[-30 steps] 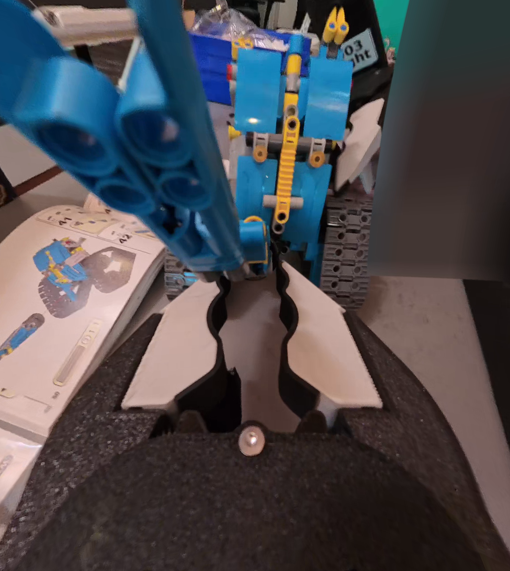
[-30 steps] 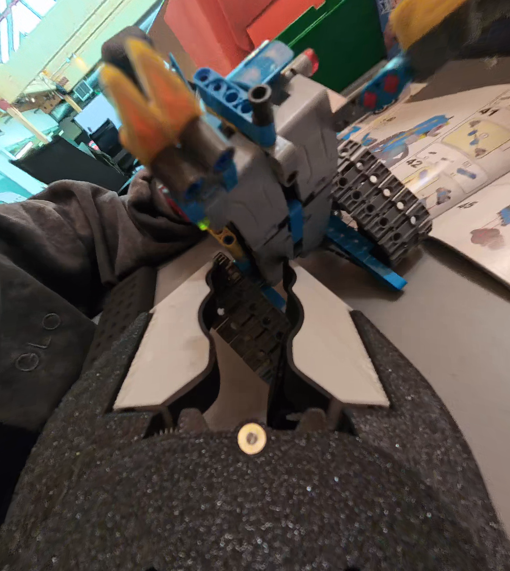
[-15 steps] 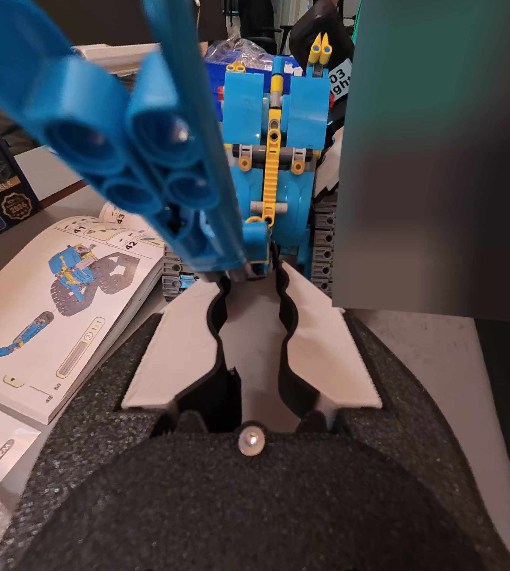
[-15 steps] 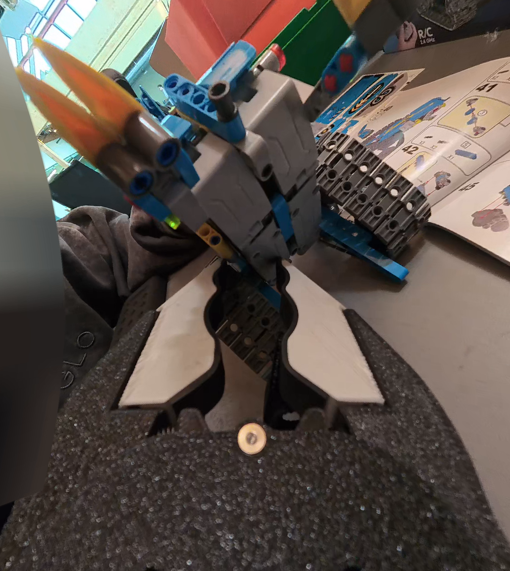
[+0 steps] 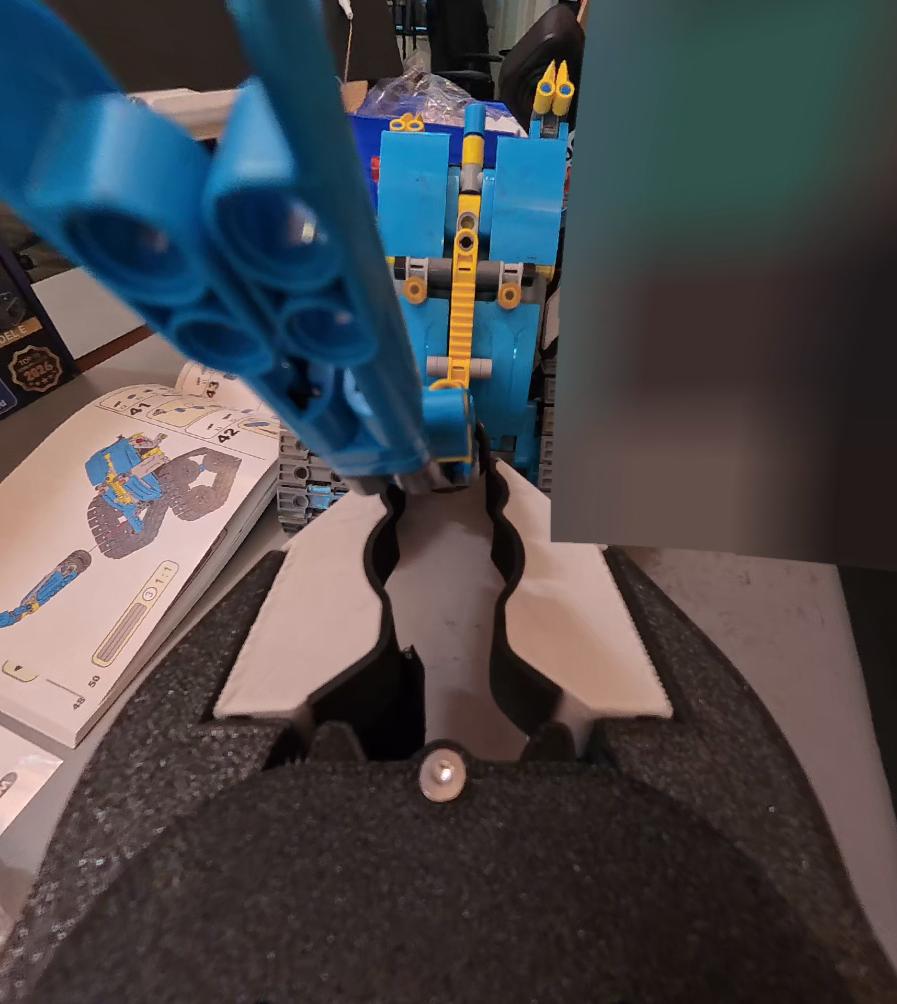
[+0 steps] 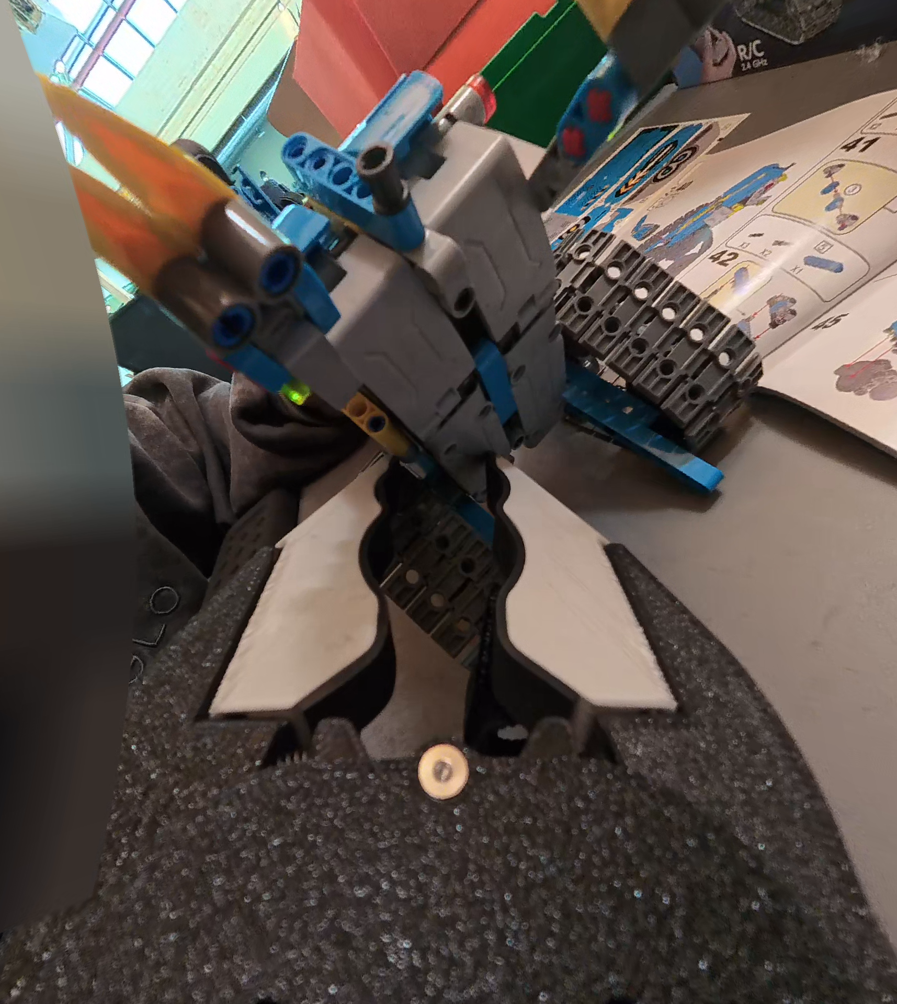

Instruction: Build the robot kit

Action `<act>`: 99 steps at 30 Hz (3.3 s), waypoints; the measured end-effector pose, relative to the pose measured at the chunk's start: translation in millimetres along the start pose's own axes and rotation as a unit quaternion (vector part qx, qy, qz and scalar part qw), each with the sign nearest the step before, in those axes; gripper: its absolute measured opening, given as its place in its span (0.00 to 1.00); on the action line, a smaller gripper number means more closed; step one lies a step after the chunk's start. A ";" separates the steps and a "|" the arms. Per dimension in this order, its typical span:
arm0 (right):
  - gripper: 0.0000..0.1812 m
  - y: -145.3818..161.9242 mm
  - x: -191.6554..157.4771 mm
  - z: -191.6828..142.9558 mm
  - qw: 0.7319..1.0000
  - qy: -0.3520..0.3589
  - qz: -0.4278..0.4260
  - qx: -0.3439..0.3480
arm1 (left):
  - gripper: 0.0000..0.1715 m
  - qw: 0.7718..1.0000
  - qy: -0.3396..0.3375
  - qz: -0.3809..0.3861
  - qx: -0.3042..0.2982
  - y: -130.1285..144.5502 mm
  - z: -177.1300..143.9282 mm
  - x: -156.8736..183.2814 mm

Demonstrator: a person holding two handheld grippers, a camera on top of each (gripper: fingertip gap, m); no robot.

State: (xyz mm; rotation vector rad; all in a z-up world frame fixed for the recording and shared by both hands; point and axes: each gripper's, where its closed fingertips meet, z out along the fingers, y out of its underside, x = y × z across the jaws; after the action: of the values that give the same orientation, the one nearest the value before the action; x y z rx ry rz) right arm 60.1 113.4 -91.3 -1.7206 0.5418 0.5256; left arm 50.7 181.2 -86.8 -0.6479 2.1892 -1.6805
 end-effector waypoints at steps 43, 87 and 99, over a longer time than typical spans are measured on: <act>0.16 0.5 2.3 -1.3 0.996 -0.051 0.070 -0.009 | 0.25 0.998 0.004 -0.051 -0.036 2.2 3.4 -6.0; 0.00 17.0 21.1 8.8 0.993 0.049 -0.042 -0.104 | 0.18 0.992 0.105 -0.038 -0.066 1.0 12.7 0.6; 0.07 7.9 26.7 -5.1 0.991 0.096 -0.062 -0.075 | 0.35 0.992 -0.015 -0.028 -0.125 18.0 -23.2 -2.4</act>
State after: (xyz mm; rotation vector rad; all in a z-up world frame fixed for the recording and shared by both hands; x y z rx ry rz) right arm 76.6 104.8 -112.6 -1.9489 0.5383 0.3196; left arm 38.2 205.3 -98.1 -0.7988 2.4036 -1.4231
